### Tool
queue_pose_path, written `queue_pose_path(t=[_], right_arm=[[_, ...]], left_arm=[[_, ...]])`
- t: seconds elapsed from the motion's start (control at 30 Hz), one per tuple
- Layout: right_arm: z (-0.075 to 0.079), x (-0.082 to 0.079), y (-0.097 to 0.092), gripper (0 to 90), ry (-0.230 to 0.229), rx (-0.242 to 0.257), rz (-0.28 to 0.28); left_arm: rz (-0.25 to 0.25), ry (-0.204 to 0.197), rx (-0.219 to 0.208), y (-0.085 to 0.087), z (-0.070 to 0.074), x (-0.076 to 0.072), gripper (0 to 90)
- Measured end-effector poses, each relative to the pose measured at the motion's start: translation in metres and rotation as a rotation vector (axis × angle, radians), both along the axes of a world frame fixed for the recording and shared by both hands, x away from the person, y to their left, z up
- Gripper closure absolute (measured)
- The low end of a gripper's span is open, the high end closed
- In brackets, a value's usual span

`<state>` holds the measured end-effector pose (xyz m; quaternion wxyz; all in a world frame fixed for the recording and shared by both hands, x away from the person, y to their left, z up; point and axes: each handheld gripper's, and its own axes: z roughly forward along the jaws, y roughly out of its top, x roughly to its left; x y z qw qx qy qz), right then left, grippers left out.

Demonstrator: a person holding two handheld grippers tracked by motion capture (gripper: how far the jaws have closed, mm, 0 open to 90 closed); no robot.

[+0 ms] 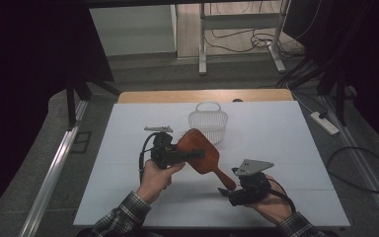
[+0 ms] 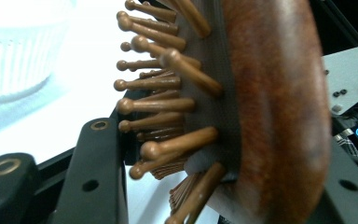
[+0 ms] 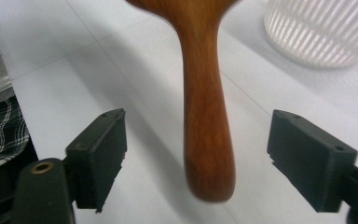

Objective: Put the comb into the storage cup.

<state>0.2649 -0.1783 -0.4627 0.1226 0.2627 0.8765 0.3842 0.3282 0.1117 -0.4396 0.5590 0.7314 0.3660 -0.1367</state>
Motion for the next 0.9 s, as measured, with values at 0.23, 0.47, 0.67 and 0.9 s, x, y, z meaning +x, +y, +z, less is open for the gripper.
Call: queue_pose_path(t=[0.23,0.47,0.67,0.9], right_arm=[[0.000,0.003,-0.008,11.6,0.046,0.014,-0.023],[0.002,0.008,-0.024,3.4,0.097,0.057,-0.035],[0.001,0.011,-0.039,0.0,0.116,0.076,-0.059],[0.003,0.009,-0.051,0.0,0.116,0.072,-0.070]], left_arm=[[0.009,-0.016,0.018,0.001,0.005,0.003,51.4],[0.020,-0.024,0.027,0.002,0.011,0.011,51.3],[0.039,-0.040,0.041,0.004,0.018,0.016,51.2],[0.067,-0.052,0.042,0.009,0.023,0.023,51.2]])
